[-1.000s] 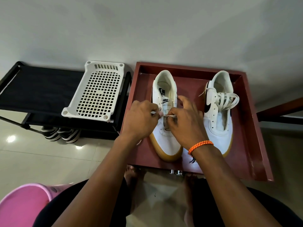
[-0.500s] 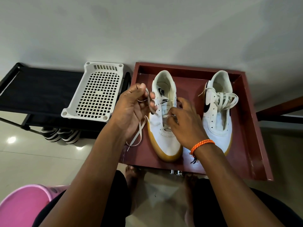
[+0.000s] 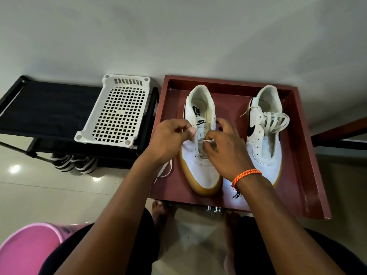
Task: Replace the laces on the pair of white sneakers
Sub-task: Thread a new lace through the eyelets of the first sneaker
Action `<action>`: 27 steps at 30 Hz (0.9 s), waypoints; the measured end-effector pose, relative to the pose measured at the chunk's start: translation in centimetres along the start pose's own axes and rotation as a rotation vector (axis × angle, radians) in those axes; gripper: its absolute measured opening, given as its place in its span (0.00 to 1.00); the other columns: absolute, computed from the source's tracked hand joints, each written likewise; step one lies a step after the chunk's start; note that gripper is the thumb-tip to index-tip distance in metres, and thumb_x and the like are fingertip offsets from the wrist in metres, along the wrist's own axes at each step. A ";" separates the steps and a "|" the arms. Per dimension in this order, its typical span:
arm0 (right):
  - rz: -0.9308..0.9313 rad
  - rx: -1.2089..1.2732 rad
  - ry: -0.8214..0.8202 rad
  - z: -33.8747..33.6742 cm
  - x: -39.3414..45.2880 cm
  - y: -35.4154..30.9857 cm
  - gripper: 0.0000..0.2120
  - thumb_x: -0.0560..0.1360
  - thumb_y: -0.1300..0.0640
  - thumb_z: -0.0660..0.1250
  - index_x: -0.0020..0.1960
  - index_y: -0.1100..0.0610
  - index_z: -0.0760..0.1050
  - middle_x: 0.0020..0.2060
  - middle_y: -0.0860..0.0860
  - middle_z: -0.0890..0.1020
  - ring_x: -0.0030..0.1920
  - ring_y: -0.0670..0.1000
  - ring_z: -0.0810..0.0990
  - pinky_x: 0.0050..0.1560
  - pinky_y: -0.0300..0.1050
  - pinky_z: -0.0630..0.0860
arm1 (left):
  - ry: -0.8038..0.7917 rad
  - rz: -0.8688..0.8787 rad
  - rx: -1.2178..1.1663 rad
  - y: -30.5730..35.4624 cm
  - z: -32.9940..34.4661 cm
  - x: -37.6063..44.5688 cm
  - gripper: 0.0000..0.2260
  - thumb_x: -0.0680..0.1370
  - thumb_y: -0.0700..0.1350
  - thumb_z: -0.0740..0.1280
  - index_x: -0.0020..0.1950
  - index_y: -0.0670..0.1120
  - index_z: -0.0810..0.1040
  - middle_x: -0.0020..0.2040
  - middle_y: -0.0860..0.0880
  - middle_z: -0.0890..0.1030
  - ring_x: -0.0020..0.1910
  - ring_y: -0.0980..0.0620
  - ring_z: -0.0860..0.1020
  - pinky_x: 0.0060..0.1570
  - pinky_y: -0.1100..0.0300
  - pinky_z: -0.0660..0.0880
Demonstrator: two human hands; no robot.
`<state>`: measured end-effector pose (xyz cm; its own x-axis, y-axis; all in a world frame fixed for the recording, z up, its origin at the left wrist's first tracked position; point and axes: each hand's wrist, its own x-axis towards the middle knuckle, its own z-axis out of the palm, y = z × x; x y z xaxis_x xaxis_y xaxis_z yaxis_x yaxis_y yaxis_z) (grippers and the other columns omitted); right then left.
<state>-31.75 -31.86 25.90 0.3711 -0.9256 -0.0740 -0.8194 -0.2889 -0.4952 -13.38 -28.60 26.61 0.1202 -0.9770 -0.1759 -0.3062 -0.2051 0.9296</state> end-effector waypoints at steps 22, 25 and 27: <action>-0.019 0.020 0.001 0.1 -0.1 0.3 0.08 0.78 0.54 0.69 0.56 0.50 0.82 0.76 0.51 0.68 0.73 0.58 0.71 0.62 0.57 0.75 | -0.003 -0.050 0.559 0.2 0.1 -0.7 0.14 0.84 0.61 0.64 0.46 0.54 0.80 0.41 0.55 0.82 0.42 0.54 0.80 0.43 0.52 0.78; -0.033 0.028 0.002 0.1 -0.2 0.3 0.09 0.77 0.53 0.72 0.57 0.47 0.82 0.75 0.50 0.69 0.72 0.58 0.72 0.63 0.59 0.76 | 0.001 0.041 0.599 -0.7 0.5 -0.4 0.13 0.83 0.55 0.68 0.40 0.55 0.83 0.41 0.54 0.82 0.48 0.48 0.79 0.48 0.48 0.79; -0.027 0.035 -0.005 0.2 -0.2 0.4 0.09 0.76 0.52 0.74 0.56 0.46 0.82 0.75 0.49 0.69 0.73 0.58 0.71 0.63 0.61 0.76 | 0.034 0.065 0.537 -0.4 0.0 -0.1 0.13 0.83 0.52 0.71 0.38 0.54 0.82 0.41 0.52 0.81 0.46 0.48 0.76 0.47 0.53 0.75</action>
<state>-32.06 -31.77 25.59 0.3947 -0.9166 -0.0644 -0.7934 -0.3047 -0.5269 -13.25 -28.39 26.25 0.1125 -0.9881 -0.1046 -0.7527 -0.1535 0.6402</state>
